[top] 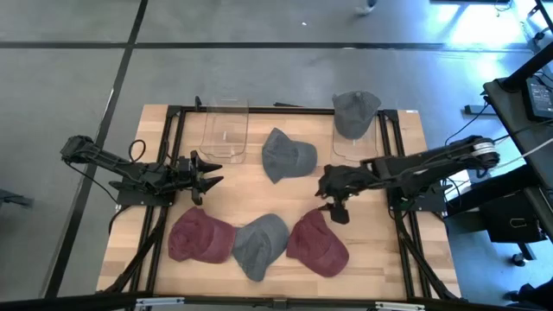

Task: Pick & Place hat
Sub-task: Put the right red cap into the left transparent bin

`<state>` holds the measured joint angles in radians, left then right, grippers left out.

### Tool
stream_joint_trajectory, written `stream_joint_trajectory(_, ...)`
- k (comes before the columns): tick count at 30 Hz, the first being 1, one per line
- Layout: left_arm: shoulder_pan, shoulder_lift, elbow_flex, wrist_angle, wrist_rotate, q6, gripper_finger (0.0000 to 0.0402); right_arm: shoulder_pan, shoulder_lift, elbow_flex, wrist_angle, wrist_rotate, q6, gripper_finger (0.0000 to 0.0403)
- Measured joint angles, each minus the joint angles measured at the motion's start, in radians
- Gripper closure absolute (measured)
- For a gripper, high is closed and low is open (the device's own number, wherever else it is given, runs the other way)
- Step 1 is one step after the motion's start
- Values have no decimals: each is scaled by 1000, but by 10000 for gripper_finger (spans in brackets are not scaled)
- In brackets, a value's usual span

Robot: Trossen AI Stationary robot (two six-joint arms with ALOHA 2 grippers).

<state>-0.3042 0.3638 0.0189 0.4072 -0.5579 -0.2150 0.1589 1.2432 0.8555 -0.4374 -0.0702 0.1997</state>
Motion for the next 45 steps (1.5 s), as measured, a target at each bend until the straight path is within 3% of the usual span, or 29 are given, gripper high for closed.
stream_joint_trajectory(4,0,0,0,0,0,-3,205,1,151,101,-73,-119,2,159)
stream_joint_trajectory(11,0,0,0,0,1,-8,206,-3,378,229,-203,-124,-36,159)
stream_joint_trajectory(20,0,0,0,0,2,-8,208,-8,508,321,-311,-245,-39,169)
stream_joint_trajectory(24,0,0,0,0,2,-8,209,-7,511,322,-311,-239,-71,227)
stream_joint_trajectory(28,-2,0,0,0,21,-64,208,-6,504,322,-312,-216,-110,334)
stream_joint_trajectory(30,-2,0,0,0,53,-74,208,1,493,322,-322,-189,-145,382)
stream_joint_trajectory(37,-2,45,45,38,67,-75,212,49,354,318,-341,44,-163,395)
stream_joint_trajectory(43,-2,285,239,39,85,12,212,108,213,317,-211,396,-223,397)
stream_joint_trajectory(45,2,390,322,40,86,46,212,120,192,316,-127,467,-272,398)
